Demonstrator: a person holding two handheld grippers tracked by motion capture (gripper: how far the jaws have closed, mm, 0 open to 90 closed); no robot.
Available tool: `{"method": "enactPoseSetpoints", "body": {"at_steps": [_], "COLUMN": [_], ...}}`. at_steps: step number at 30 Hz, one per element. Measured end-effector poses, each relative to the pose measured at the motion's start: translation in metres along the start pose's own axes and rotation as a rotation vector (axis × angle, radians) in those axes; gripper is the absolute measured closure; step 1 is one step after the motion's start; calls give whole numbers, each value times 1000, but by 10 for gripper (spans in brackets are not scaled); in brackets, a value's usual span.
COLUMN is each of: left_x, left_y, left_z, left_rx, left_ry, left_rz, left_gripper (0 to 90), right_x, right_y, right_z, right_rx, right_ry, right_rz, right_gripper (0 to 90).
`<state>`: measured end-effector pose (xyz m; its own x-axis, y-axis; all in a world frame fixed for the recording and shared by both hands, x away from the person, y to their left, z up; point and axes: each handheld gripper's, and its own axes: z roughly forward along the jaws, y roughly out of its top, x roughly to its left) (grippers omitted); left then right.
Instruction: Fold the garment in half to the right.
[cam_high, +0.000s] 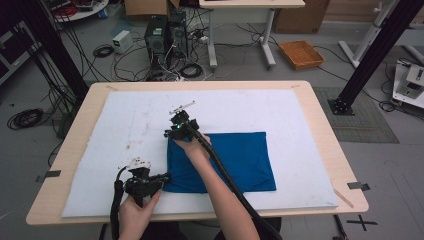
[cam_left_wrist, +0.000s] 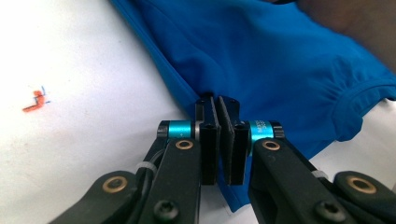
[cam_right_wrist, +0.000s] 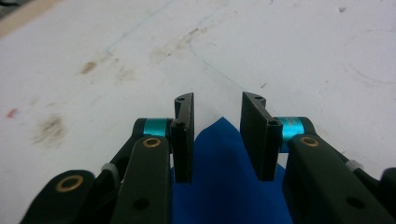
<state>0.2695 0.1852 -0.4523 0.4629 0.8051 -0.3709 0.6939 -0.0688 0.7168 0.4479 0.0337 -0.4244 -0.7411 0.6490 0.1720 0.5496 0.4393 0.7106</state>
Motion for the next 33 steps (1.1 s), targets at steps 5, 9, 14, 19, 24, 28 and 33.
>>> {"method": "enactPoseSetpoints", "body": {"at_steps": [5,9,14,19,24,28,33], "left_x": [0,0,0,1,0,-8,-25], "left_y": [0,0,0,0,2,5,15], "left_z": [0,0,0,-1,-4,-9,-17], "left_rx": [0,-1,-2,-5,-14,-34,-70], "left_ry": [-4,-7,-7,-10,-15,-19,-14], "left_rz": [-1,0,3,1,10,39,99], "left_gripper": [866,866,866,868,869,869,870], "right_x": [3,7,9,8,3,-6,-19], "right_y": [4,6,5,8,13,14,15], "right_z": [15,25,30,21,4,-15,-45], "right_rx": [40,63,76,40,-23,-92,-164], "right_ry": [-22,-65,-97,-73,-19,35,75], "right_rz": [8,-32,-61,-49,-14,24,56], "right_gripper": [659,725,868,899,900,900,899]}}
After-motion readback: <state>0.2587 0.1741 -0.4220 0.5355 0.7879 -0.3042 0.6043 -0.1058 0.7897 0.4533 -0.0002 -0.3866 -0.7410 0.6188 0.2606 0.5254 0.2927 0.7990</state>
